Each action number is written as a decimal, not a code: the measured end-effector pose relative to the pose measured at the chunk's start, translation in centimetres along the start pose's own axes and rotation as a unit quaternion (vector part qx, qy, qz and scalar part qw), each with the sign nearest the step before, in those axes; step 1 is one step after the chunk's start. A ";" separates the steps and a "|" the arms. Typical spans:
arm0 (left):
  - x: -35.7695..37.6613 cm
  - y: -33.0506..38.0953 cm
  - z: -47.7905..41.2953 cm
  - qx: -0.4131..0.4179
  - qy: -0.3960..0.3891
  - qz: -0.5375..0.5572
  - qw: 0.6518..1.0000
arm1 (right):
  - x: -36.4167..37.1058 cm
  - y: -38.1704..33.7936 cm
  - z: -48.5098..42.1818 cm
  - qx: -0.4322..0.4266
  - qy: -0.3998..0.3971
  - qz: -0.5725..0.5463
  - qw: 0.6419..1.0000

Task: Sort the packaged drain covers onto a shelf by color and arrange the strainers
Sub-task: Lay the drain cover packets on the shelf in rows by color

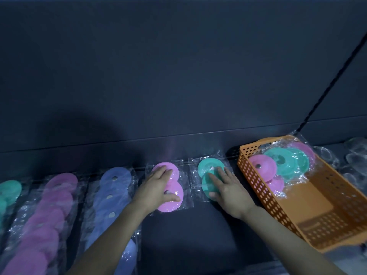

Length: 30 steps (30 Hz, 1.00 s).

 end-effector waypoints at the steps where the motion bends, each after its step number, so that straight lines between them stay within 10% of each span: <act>1: 0.0 0.5 0.0 0.007 0.008 0.007 1.000 | -0.6 0.0 0.4 0.003 0.019 -0.022 1.000; 9: 1.2 8.7 -2.0 0.099 0.022 0.085 0.991 | -8.0 4.9 5.6 0.056 0.187 -0.108 0.975; 19: 6.8 23.0 -6.1 0.220 0.004 0.033 0.975 | -5.3 17.5 9.4 0.235 0.089 -0.154 0.956; 30: 11.7 26.7 -12.7 0.133 -0.109 -0.144 0.975 | -1.3 20.9 8.1 0.316 -0.070 -0.411 0.852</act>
Point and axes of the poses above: each hand's wrist, its own z-axis away from the middle knuckle, its own x-axis out of the palm, y = z × x, the point moved 4 cm from there along -z, towards the middle knuckle, and after that the axes turned 12 degrees about z, right-handed, at the moved point
